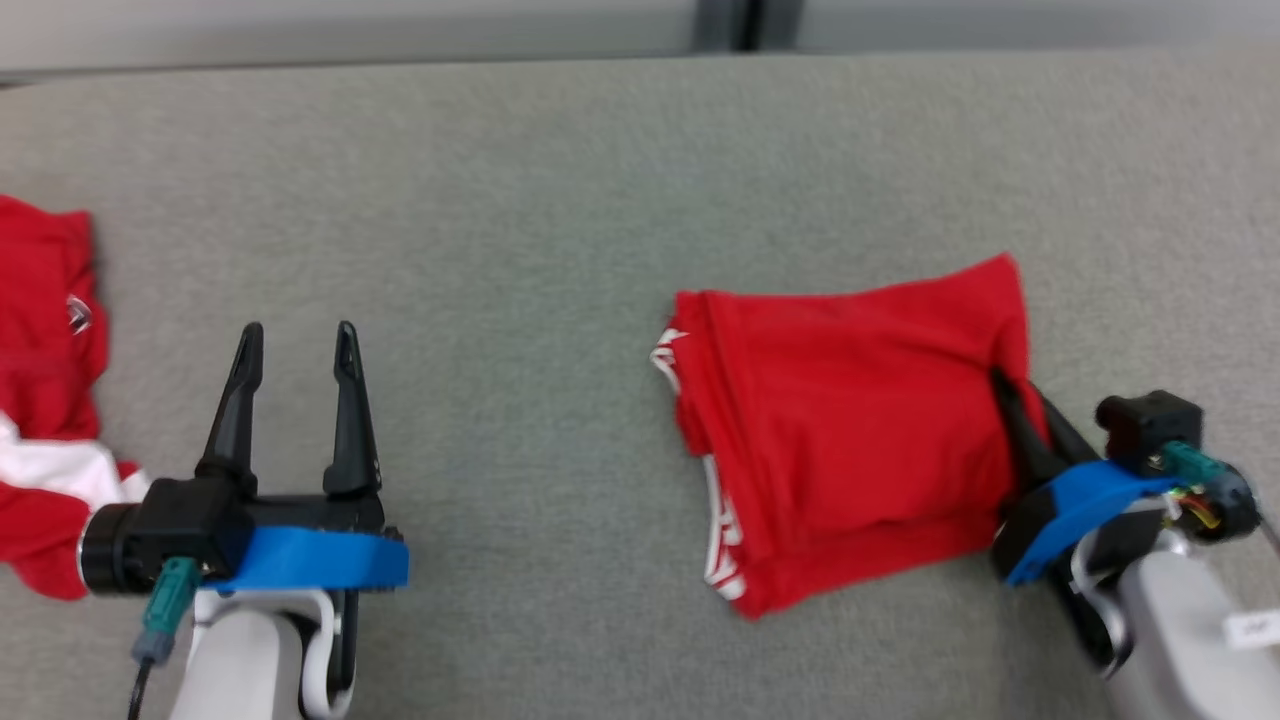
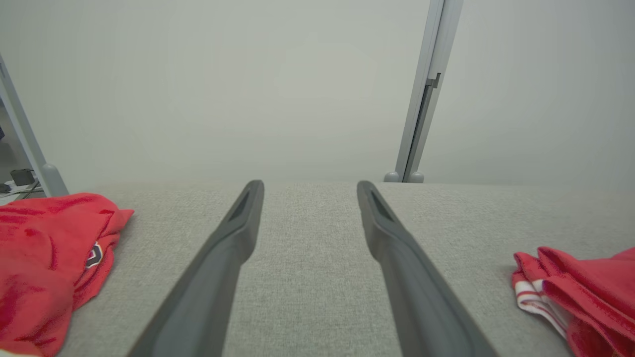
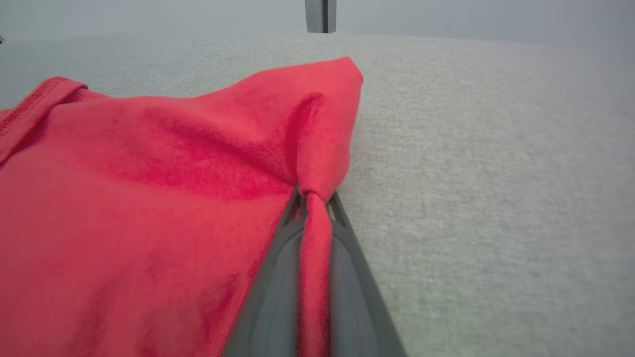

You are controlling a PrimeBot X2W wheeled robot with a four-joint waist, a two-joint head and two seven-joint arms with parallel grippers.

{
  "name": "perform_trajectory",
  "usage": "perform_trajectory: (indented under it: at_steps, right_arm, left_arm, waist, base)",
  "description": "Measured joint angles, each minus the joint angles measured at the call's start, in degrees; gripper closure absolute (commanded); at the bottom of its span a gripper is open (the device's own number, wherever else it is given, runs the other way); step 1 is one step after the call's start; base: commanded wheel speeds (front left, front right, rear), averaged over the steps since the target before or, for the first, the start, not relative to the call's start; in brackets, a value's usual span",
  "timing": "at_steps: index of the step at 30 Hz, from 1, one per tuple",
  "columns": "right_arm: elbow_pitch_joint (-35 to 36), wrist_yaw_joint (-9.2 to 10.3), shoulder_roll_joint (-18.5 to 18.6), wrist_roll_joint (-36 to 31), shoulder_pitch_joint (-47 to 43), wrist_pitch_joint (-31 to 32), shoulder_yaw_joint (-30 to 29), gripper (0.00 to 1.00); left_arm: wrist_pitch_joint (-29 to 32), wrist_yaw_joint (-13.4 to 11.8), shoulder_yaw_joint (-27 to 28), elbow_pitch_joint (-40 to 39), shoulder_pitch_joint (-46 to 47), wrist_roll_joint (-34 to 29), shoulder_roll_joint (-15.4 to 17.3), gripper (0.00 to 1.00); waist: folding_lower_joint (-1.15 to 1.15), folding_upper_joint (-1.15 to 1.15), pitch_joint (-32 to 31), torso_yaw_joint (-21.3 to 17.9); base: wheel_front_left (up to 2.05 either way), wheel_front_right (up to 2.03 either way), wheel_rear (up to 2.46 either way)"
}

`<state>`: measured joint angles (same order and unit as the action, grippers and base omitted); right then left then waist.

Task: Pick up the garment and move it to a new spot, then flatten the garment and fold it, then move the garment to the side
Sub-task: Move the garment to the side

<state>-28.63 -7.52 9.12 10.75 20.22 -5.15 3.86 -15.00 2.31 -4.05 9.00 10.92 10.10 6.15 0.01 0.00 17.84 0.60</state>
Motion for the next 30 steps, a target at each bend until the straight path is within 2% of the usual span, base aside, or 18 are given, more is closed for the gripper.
perform_trajectory:
  at_steps: [7,12,17,22,30]
  right_arm:
    - [4.0,0.03,6.1,0.0,3.3,0.3,-4.2,1.0]
    - [5.9,0.03,8.7,0.2,4.3,0.4,-6.6,1.0]
    - [8.0,0.03,8.8,-0.2,6.3,0.8,-6.4,1.0]
    - [7.9,0.03,10.3,-0.9,12.7,2.7,-5.0,1.0]
    - [0.5,0.03,17.5,-0.6,23.0,4.2,-6.2,1.0]
  left_arm:
    - [-0.1,0.7,0.3,-3.1,3.3,-1.7,0.2,0.0]
    - [-0.1,0.8,0.2,-5.2,5.5,-2.7,0.7,0.0]
    - [-0.1,0.8,0.4,-6.3,6.0,-3.2,1.0,0.0]
    - [-0.1,1.0,0.7,-7.6,6.0,-3.6,1.9,0.0]
    - [0.4,0.8,0.9,-10.6,7.4,-4.1,3.3,0.0]
  waist:
    - [0.0,0.0,4.4,-6.1]
    - [0.0,0.0,6.5,-8.8]
    - [0.0,0.0,7.1,-9.4]
    - [0.0,0.0,8.8,-9.4]
    - [0.0,0.0,13.9,-9.0]
  base:
    - [0.0,0.0,0.0]
    - [0.0,0.0,0.0]
    - [0.0,0.0,0.0]
    - [0.0,0.0,0.0]
    - [0.0,0.0,0.0]
